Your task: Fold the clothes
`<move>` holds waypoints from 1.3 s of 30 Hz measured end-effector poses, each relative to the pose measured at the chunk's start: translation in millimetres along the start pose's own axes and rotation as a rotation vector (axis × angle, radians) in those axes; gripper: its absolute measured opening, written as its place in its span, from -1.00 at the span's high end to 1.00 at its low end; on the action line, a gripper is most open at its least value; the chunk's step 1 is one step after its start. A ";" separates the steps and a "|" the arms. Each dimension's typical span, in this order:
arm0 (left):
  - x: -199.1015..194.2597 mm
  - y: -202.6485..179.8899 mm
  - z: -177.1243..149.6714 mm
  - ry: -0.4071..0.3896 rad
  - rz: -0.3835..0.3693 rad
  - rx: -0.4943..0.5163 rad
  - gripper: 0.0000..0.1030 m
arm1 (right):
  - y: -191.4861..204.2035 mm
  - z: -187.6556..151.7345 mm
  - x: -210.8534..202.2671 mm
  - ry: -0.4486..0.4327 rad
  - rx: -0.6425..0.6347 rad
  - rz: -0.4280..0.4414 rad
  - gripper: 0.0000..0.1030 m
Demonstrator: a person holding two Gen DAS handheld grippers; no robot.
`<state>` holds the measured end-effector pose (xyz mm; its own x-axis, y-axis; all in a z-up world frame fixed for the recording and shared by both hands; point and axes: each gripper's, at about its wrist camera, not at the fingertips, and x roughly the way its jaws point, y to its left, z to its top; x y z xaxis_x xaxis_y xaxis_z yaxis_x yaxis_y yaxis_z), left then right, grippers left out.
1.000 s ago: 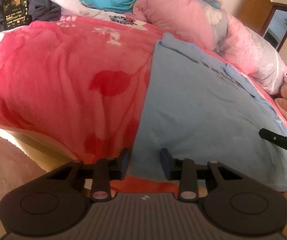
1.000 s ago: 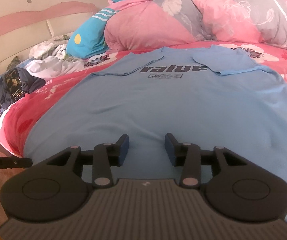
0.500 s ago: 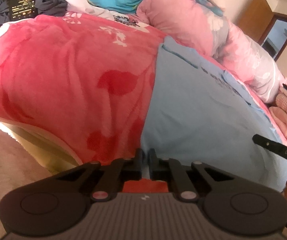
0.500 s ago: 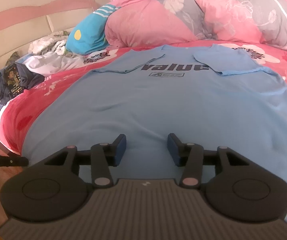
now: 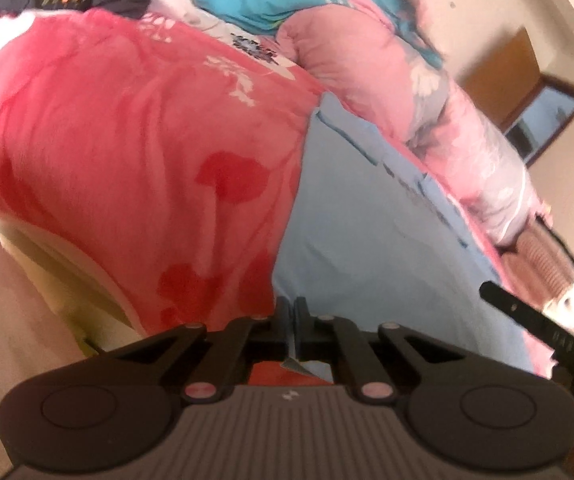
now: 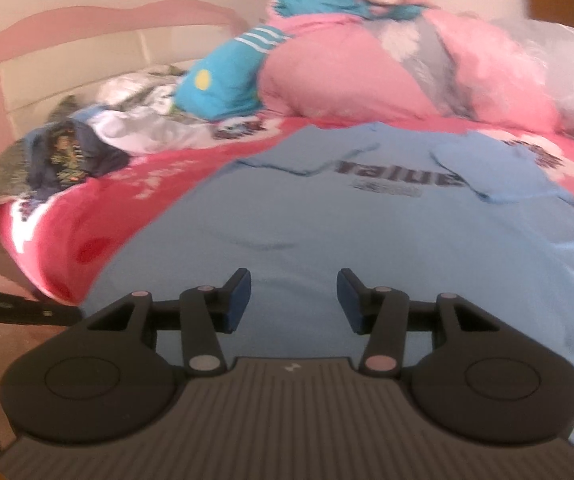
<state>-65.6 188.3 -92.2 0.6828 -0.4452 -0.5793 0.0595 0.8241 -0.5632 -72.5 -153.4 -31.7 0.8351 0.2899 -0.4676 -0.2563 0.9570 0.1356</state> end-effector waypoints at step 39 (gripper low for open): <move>-8.2 25.6 22.9 -0.018 -0.156 -0.230 0.72 | 137.5 -18.0 20.0 0.033 -0.419 0.463 0.97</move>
<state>-53.0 221.0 -88.4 0.6912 -0.5524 -0.4660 -0.0006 0.6444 -0.7647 -99.8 -16.2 -38.2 0.5780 0.6668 -0.4703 -0.7626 0.6465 -0.0207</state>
